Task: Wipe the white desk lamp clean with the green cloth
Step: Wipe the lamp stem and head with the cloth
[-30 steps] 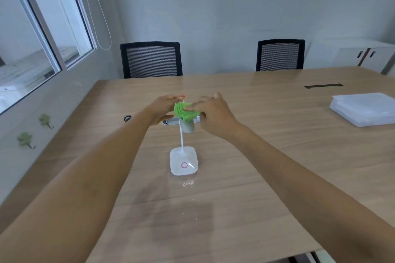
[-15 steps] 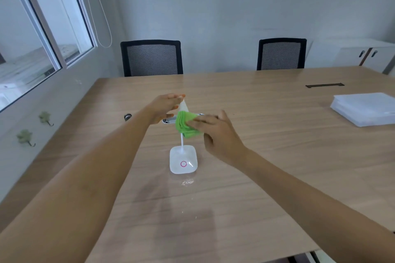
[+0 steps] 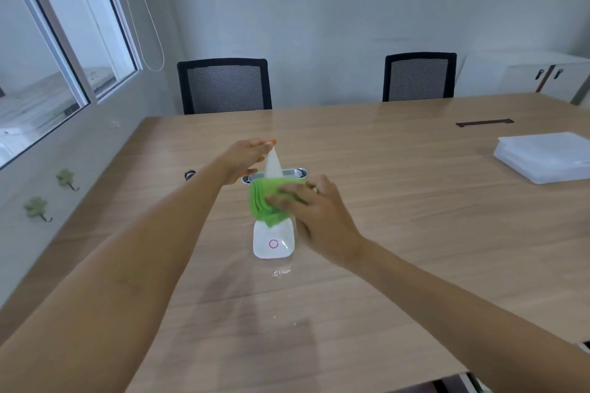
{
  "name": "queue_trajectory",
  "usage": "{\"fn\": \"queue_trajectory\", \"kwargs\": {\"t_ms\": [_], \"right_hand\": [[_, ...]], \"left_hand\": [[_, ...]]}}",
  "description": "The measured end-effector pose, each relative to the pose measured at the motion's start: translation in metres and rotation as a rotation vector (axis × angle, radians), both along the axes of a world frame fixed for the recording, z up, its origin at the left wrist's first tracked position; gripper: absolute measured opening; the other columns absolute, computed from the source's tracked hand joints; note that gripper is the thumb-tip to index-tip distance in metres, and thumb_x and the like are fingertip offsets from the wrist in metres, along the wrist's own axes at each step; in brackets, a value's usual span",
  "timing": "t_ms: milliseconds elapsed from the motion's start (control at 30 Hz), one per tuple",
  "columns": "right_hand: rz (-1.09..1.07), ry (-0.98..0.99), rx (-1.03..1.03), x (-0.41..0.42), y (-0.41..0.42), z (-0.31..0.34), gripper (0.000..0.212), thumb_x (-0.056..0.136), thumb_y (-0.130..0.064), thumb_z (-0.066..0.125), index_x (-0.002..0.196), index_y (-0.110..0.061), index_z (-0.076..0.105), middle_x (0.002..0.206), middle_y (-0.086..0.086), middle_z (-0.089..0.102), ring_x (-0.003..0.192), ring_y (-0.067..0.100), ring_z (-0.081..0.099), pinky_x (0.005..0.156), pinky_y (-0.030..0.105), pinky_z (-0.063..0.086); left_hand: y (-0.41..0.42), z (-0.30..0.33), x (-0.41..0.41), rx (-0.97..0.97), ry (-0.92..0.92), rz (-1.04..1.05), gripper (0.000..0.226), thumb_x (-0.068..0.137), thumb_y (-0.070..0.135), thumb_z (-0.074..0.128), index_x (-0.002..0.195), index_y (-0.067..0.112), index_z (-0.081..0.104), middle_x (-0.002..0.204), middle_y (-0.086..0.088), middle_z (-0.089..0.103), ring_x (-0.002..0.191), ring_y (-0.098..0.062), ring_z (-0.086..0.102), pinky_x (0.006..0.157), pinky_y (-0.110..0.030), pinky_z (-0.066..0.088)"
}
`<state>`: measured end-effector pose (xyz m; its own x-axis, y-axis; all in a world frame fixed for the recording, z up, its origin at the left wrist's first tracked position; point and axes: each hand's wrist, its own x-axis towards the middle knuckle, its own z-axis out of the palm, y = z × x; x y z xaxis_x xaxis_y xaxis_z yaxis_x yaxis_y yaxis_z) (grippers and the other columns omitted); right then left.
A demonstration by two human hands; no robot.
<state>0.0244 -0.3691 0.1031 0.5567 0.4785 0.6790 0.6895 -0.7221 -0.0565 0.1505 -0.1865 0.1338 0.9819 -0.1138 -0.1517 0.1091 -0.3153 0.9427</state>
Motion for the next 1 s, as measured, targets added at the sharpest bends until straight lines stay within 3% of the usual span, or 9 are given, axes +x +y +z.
{"fn": "queue_trajectory", "kwargs": {"t_ms": [167, 300, 433, 533, 633, 700, 767, 867, 1000], "right_hand": [[0.054, -0.255, -0.024, -0.029, -0.010, -0.017, 0.042, 0.085, -0.004, 0.039, 0.106, -0.028, 0.066, 0.108, -0.006, 0.072, 0.087, 0.020, 0.040, 0.074, 0.031, 0.038], [-0.067, -0.248, 0.117, -0.005, 0.002, 0.010, 0.045, 0.078, -0.002, 0.044, 0.108, -0.027, 0.067, 0.108, -0.005, 0.071, 0.088, 0.021, 0.038, 0.074, 0.035, 0.039], [0.000, -0.260, -0.018, -0.008, -0.005, -0.016, 0.045, 0.077, 0.000, 0.050, 0.108, -0.029, 0.065, 0.109, -0.007, 0.071, 0.086, 0.021, 0.038, 0.074, 0.033, 0.035], [0.099, -0.291, -0.155, -0.030, -0.018, -0.054, 0.041, 0.091, -0.007, 0.035, 0.104, -0.032, 0.064, 0.105, -0.012, 0.072, 0.086, 0.018, 0.040, 0.075, 0.029, 0.035], [0.087, -0.124, -0.275, -0.030, -0.024, -0.090, 0.038, 0.079, -0.009, 0.045, 0.100, -0.034, 0.066, 0.099, -0.014, 0.072, 0.087, 0.016, 0.040, 0.076, 0.026, 0.033], [-0.005, 0.006, -0.339, -0.017, -0.023, -0.110, 0.044, 0.069, -0.013, 0.041, 0.099, -0.035, 0.066, 0.095, -0.012, 0.071, 0.086, 0.016, 0.038, 0.074, 0.025, 0.034], [-0.122, 0.123, -0.373, -0.003, -0.018, -0.121, 0.050, 0.061, -0.014, 0.042, 0.099, -0.036, 0.065, 0.091, -0.009, 0.070, 0.084, 0.016, 0.037, 0.069, 0.024, 0.044], [-0.245, 0.332, -0.384, 0.015, -0.004, -0.125, 0.057, 0.042, -0.013, 0.072, 0.096, -0.032, 0.067, 0.084, -0.003, 0.068, 0.080, 0.019, 0.046, 0.059, 0.023, 0.051], [-0.350, 0.429, -0.381, 0.031, 0.013, -0.135, 0.057, 0.037, -0.011, 0.079, 0.090, -0.029, 0.070, 0.081, 0.000, 0.067, 0.070, 0.024, 0.062, 0.057, 0.028, 0.053]], "left_hand": [[0.003, 0.001, 0.000, 0.013, -0.004, 0.006, 0.036, 0.095, 0.034, 0.049, 0.130, 0.027, 0.055, 0.140, 0.004, 0.049, 0.130, -0.018, 0.043, 0.108, -0.040, 0.036], [0.004, 0.000, 0.002, 0.023, -0.011, 0.007, 0.037, 0.094, 0.035, 0.049, 0.130, 0.026, 0.055, 0.143, 0.000, 0.046, 0.133, -0.021, 0.041, 0.110, -0.044, 0.037], [0.002, 0.001, 0.000, 0.035, -0.005, -0.003, 0.037, 0.095, 0.035, 0.048, 0.130, 0.026, 0.054, 0.141, 0.001, 0.048, 0.130, -0.019, 0.042, 0.105, -0.039, 0.036], [0.004, -0.001, 0.000, -0.002, 0.007, 0.007, 0.039, 0.094, 0.038, 0.049, 0.130, 0.026, 0.054, 0.137, 0.003, 0.051, 0.128, -0.019, 0.046, 0.109, -0.041, 0.038], [0.002, -0.006, -0.001, -0.091, 0.010, 0.058, 0.045, 0.092, 0.047, 0.046, 0.132, 0.025, 0.049, 0.134, 0.006, 0.051, 0.125, -0.018, 0.048, 0.103, -0.039, 0.041], [0.005, -0.020, -0.003, -0.128, 0.018, 0.100, 0.051, 0.091, 0.052, 0.042, 0.136, 0.027, 0.044, 0.139, 0.009, 0.048, 0.125, -0.018, 0.047, 0.100, -0.038, 0.042], [0.014, -0.045, -0.007, 0.008, -0.007, 0.111, 0.050, 0.092, 0.047, 0.044, 0.137, 0.026, 0.044, 0.141, 0.006, 0.047, 0.127, -0.020, 0.047, 0.105, -0.041, 0.041], [0.028, -0.095, -0.013, 0.265, -0.008, 0.116, 0.050, 0.089, 0.019, 0.058, 0.137, 0.013, 0.045, 0.139, 0.001, 0.048, 0.129, -0.023, 0.047, 0.112, -0.037, 0.036], [0.030, -0.142, -0.016, 0.504, 0.055, -0.030, 0.059, 0.088, 0.000, 0.048, 0.144, 0.009, 0.032, 0.154, -0.008, 0.031, 0.142, -0.023, 0.031, 0.118, -0.034, 0.023]]}}
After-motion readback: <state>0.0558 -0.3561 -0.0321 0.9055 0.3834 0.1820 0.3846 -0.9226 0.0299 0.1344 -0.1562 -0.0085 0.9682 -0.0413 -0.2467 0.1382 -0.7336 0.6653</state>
